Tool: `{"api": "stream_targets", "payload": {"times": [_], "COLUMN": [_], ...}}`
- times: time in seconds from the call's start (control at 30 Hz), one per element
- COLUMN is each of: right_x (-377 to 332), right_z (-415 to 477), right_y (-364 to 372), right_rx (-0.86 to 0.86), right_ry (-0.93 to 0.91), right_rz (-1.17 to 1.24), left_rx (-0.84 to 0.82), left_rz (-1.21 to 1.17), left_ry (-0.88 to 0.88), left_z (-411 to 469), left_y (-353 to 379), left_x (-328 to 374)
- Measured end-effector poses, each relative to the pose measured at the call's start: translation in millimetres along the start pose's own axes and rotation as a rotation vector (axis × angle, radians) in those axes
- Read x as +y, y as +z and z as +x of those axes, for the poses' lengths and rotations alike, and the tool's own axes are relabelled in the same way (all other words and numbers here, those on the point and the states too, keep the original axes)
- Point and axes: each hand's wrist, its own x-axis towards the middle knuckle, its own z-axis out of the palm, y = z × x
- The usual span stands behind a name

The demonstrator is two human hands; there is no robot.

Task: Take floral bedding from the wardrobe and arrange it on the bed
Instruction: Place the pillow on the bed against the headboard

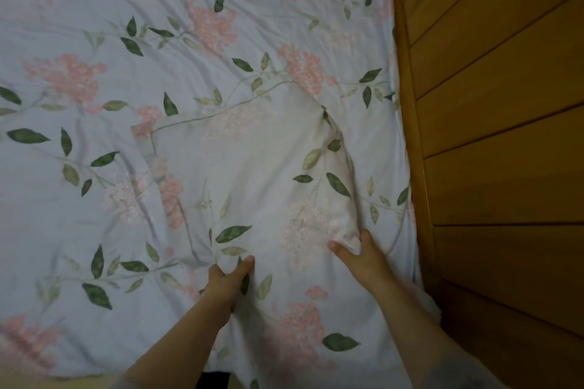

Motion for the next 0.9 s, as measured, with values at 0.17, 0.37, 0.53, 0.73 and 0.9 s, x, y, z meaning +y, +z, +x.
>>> {"api": "stream_targets", "payload": {"times": [0.17, 0.37, 0.53, 0.73, 0.9], "right_x": [-9, -49, -82, -107, -87], "right_z": [-14, -47, -56, -9, 23], "right_y": [0, -10, -41, -88, -90], "right_rx": [0.075, 0.194, 0.374, 0.509, 0.461], "right_ry": [-0.018, -0.244, -0.344, -0.301, -0.047], "right_rz": [0.098, 0.264, 0.381, 0.285, 0.123], "left_rx": [0.146, 0.337, 0.355, 0.257, 0.130], "left_rz": [0.000, -0.089, -0.124, 0.046, 0.350], "left_ry": [0.178, 0.519, 0.795, 0.876, 0.650], "left_z": [-25, -70, -114, -100, -53], "left_y": [4, -5, -3, 21, 28], "left_x": [12, 58, 122, 204, 199]}}
